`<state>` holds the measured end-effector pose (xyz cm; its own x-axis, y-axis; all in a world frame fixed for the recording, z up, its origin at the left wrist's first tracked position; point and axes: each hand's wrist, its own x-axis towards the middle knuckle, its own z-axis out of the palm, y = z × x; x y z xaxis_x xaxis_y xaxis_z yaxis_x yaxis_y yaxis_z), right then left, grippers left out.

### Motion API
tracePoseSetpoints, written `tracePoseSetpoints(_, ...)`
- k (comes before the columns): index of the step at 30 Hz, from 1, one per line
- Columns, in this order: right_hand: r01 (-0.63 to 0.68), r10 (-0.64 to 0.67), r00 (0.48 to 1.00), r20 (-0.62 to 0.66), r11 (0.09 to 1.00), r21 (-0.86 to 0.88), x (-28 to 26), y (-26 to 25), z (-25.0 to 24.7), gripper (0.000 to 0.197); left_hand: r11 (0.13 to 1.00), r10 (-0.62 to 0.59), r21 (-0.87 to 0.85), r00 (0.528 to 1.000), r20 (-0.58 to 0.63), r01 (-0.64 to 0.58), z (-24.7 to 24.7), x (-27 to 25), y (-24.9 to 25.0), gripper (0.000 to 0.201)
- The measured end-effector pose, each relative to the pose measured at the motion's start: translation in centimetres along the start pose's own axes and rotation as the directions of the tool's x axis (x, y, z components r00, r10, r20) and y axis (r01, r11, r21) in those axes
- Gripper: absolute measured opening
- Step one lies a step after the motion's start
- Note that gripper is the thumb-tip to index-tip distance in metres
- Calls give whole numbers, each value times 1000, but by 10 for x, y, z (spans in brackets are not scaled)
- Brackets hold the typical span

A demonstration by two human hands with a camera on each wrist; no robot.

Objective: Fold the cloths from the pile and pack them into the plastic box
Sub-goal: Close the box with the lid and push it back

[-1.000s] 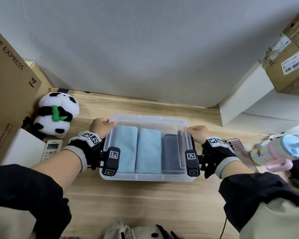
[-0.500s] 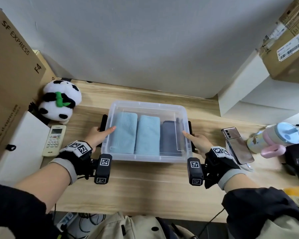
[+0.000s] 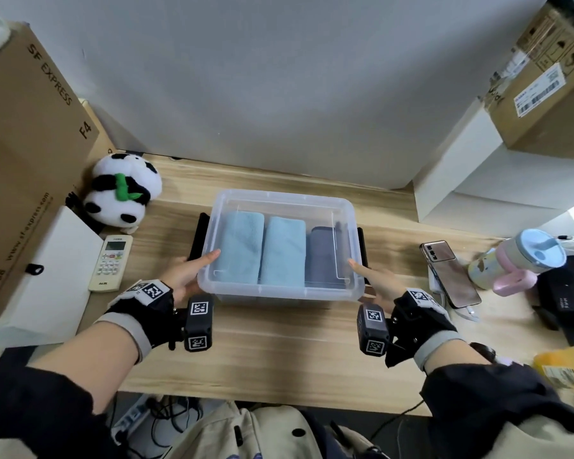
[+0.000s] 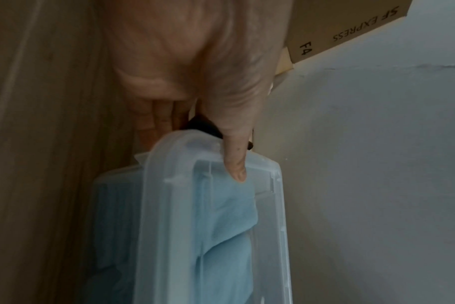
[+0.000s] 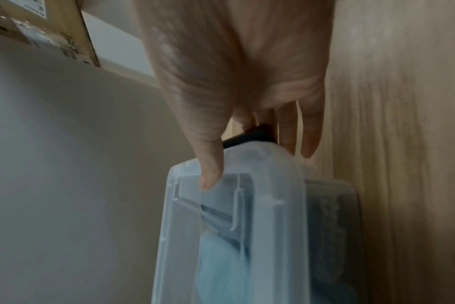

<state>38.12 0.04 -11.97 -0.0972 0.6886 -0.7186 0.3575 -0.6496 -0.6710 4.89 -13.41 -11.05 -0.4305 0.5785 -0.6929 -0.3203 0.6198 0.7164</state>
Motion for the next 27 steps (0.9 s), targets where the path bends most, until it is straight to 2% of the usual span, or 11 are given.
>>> tracePoseSetpoints(1,20,-20,1000,-18,1000,5,0,3,-1,64,999,27,28,1000,-1,-27,-1,-1,-1,37)
tracePoseSetpoints(2,70,-72,996,-58,997,-38,-1,4,0,63,996,59,74,998,-33,-56,-2,-1,-1,40)
tracePoseSetpoints(5,208,-253,950,-184,950,-233,-2,-4,5,50,955,146,277,982,-116,-109,2,-3,8,75)
tracePoseSetpoints(7,213,-302,933,-196,902,-375,-6,-13,11,35,922,178,366,976,-121,-123,8,-4,15,73)
tracePoseSetpoints(9,194,-307,936,-174,860,-472,-8,-20,16,28,892,193,431,977,-95,-134,12,1,19,60)
tracePoseSetpoints(14,153,-268,948,-170,856,-493,-6,-27,27,43,851,206,510,974,-96,-129,21,10,24,26)
tracePoseSetpoints(19,181,-302,935,-187,859,-479,-8,-24,35,39,831,243,548,948,-204,-95,29,13,18,40)
tracePoseSetpoints(25,180,-298,935,-193,866,-467,-8,-25,37,38,752,348,652,897,-273,-93,43,5,12,32)
tracePoseSetpoints(27,173,-292,937,-193,865,-472,-9,-24,37,37,742,360,663,895,-264,-103,43,6,10,32)
